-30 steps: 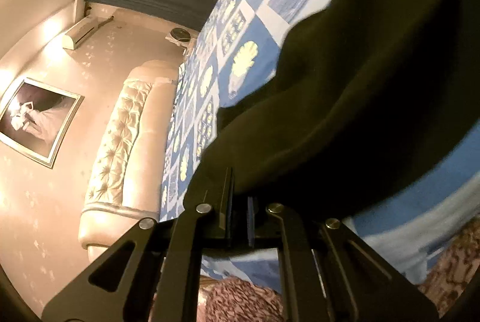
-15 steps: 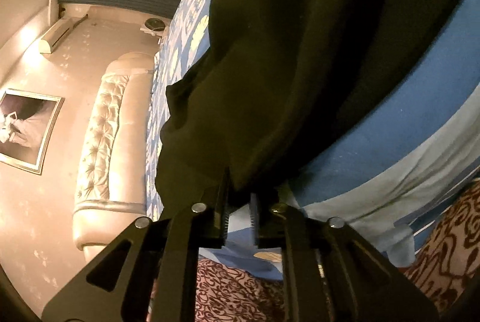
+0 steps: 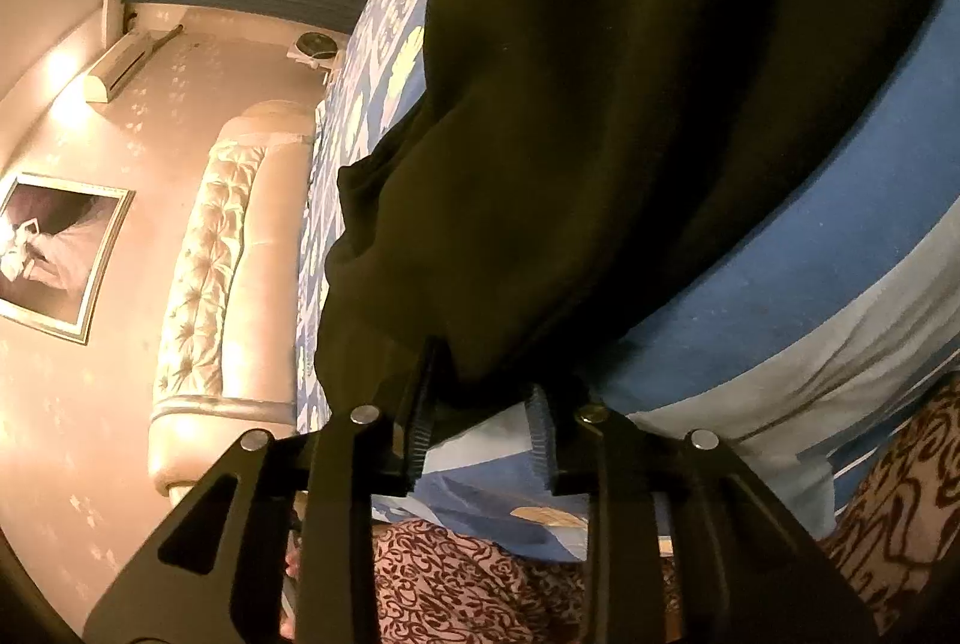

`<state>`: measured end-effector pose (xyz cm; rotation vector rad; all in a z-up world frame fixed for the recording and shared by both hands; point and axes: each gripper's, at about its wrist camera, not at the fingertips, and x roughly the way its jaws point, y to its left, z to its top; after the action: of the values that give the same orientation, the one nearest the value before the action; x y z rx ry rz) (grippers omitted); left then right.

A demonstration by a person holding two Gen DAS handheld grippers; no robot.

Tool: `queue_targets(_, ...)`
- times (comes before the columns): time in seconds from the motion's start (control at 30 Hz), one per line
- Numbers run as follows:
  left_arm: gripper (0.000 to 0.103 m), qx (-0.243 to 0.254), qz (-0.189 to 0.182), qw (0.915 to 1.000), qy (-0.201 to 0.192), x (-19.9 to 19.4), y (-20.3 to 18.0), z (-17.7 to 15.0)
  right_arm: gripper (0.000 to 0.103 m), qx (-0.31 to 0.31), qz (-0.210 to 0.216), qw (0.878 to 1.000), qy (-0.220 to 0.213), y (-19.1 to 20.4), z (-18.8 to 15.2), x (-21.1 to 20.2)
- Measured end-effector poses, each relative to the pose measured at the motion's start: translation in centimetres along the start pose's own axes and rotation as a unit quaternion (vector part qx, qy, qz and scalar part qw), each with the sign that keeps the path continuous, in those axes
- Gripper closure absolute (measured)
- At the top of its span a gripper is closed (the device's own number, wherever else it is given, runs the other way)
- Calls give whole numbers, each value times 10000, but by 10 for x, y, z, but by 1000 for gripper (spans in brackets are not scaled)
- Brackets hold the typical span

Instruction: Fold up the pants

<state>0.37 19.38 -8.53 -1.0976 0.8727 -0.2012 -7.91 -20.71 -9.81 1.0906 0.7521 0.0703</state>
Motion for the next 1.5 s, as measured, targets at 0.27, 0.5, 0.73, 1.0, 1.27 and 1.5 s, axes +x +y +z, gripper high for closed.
queue_targets(0.27, 94, 205, 409, 9989, 143, 14, 3, 4, 75, 15, 16, 10000, 11, -1, 2, 1)
queue_targets(0.5, 95, 313, 437, 9985, -35, -7, 0, 5, 89, -266, -124, 9996, 45, 10, -3, -1)
queue_targets(0.73, 92, 98, 377, 9992, 112, 5, 25, 7, 89, -41, -29, 9999, 148, 1, -4, 4)
queue_targets(1.0, 34, 212, 522, 9977, -387, -35, 5, 7, 59, 110, 10, 9992, -388, 7, 20, -50)
queue_targets(1.27, 28, 442, 879, 9948, -274, -25, -11, 0, 50, 634, -761, 9555, -2779, -46, 143, -225)
queue_targets(1.5, 24, 1090, 1105, 9877, -190, 7, -42, -10, 50, 1676, -1575, 9138, -3347, -138, 200, -317)
